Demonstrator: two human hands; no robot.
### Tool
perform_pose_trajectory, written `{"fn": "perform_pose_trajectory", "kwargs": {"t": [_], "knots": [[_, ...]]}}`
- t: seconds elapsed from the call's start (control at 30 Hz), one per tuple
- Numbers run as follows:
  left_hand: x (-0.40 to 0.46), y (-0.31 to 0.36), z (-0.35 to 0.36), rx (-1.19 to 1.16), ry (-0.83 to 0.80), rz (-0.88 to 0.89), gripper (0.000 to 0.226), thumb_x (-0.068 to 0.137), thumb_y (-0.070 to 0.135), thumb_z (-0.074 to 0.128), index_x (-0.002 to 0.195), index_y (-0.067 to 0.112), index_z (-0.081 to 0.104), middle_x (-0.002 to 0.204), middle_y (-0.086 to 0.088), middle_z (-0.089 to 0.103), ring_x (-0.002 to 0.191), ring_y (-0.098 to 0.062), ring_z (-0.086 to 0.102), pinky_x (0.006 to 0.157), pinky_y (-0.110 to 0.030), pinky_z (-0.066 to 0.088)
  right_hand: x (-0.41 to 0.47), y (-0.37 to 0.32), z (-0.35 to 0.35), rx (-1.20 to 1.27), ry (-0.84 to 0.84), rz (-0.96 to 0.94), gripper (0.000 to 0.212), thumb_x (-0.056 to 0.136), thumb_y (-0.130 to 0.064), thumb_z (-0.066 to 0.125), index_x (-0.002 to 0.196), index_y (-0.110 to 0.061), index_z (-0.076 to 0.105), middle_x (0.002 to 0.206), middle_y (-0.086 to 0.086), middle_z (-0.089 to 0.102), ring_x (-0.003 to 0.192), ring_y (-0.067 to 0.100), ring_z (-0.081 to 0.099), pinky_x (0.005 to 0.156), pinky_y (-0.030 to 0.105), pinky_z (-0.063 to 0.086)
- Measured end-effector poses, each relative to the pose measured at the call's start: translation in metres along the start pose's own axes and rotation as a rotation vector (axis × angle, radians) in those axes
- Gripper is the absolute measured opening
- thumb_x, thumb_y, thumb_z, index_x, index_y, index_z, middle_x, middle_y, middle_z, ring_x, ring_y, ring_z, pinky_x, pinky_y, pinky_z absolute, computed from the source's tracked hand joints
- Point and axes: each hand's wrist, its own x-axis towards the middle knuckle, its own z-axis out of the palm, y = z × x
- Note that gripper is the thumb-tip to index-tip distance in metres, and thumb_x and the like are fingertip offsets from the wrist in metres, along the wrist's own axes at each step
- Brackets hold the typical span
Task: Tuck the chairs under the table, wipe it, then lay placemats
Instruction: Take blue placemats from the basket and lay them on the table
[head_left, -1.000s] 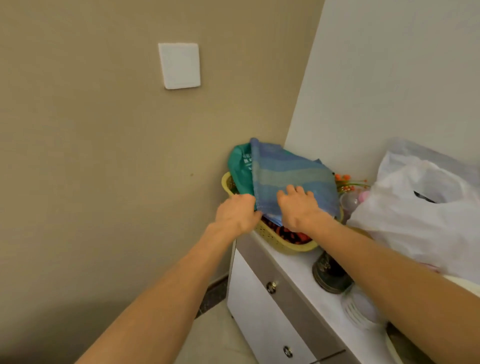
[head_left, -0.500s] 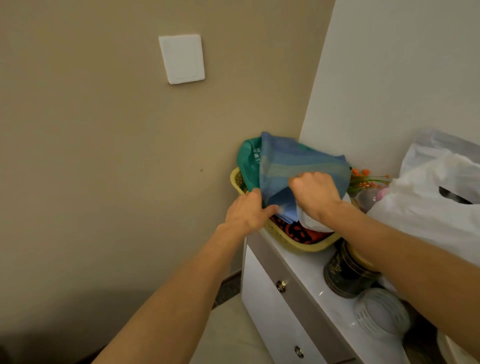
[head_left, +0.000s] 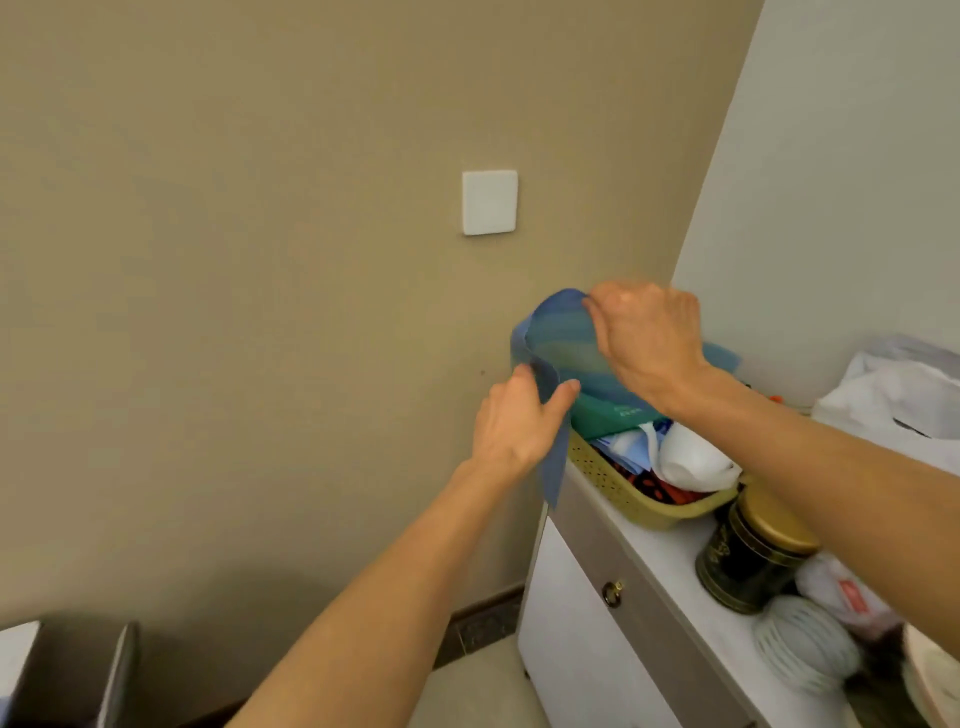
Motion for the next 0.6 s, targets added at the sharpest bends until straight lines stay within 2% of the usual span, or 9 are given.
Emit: {"fn": "perform_pose_trajectory", "kwargs": {"t": [0.1,0.2,0.3,0.4,0.5,0.6], "knots": [[-0.024,-0.009,-0.034,0.033,0.102,-0.013,0.031,0.1,0.036,0.044,0.106,0.009,0.057,0.104,-0.018,0.069,0.099,-0.043,0.06,0.075,-0.044,0.047,0.006,-0.032,-0.018,0.042,0.016,-0.054,0.028,0.091,-0.018,0.064,0.066,-0.007,0.06,0.057,0.017,0.061,0.047,0.039,0.059,0.047,0.027,0.026],[-0.054,-0.027,-0.069,0.091,0.171,-0.062,0.026,0.102,0.025,0.037,0.09,0.011,0.055,0.095,-0.022,0.067,0.092,-0.045,0.057,0.067,-0.043,0.038,0.007,-0.064,-0.027,0.11,-0.045,-0.09,0.028,0.097,-0.022,0.052,0.076,-0.006,0.063,0.071,0.021,0.065,0.061,0.043,0.062,0.051,0.034,0.033],[-0.092,-0.058,-0.107,0.124,0.23,-0.124,0.029,0.102,0.024,0.034,0.078,0.016,0.048,0.089,-0.021,0.066,0.085,-0.045,0.054,0.067,-0.046,0.041,0.0,-0.106,-0.032,0.175,-0.102,-0.132,0.028,0.098,-0.022,0.047,0.081,-0.006,0.064,0.077,0.022,0.066,0.069,0.043,0.062,0.054,0.037,0.034],[-0.134,-0.096,-0.144,0.165,0.277,-0.231,0.029,0.102,0.023,0.033,0.077,0.018,0.047,0.085,-0.02,0.065,0.08,-0.043,0.051,0.062,-0.04,0.032,-0.016,-0.156,-0.032,0.283,-0.201,-0.2,0.028,0.098,-0.025,0.047,0.086,-0.01,0.067,0.083,0.022,0.068,0.079,0.044,0.064,0.059,0.04,0.041],[-0.173,-0.126,-0.177,0.194,0.287,-0.373,0.031,0.101,0.025,0.035,0.073,0.017,0.045,0.08,-0.018,0.062,0.076,-0.041,0.049,0.061,-0.039,0.029,-0.029,-0.2,-0.025,0.376,-0.3,-0.275,0.028,0.098,-0.03,0.047,0.091,-0.015,0.07,0.088,0.018,0.07,0.087,0.041,0.065,0.065,0.041,0.047],[-0.225,-0.146,-0.211,0.248,0.378,-0.526,0.033,0.103,0.027,0.036,0.073,0.015,0.045,0.082,-0.017,0.062,0.081,-0.042,0.053,0.062,-0.039,0.033,-0.039,-0.249,-0.024,0.503,-0.347,-0.368,0.028,0.098,-0.031,0.048,0.086,-0.016,0.069,0.087,0.016,0.07,0.086,0.04,0.064,0.064,0.04,0.046]]}}
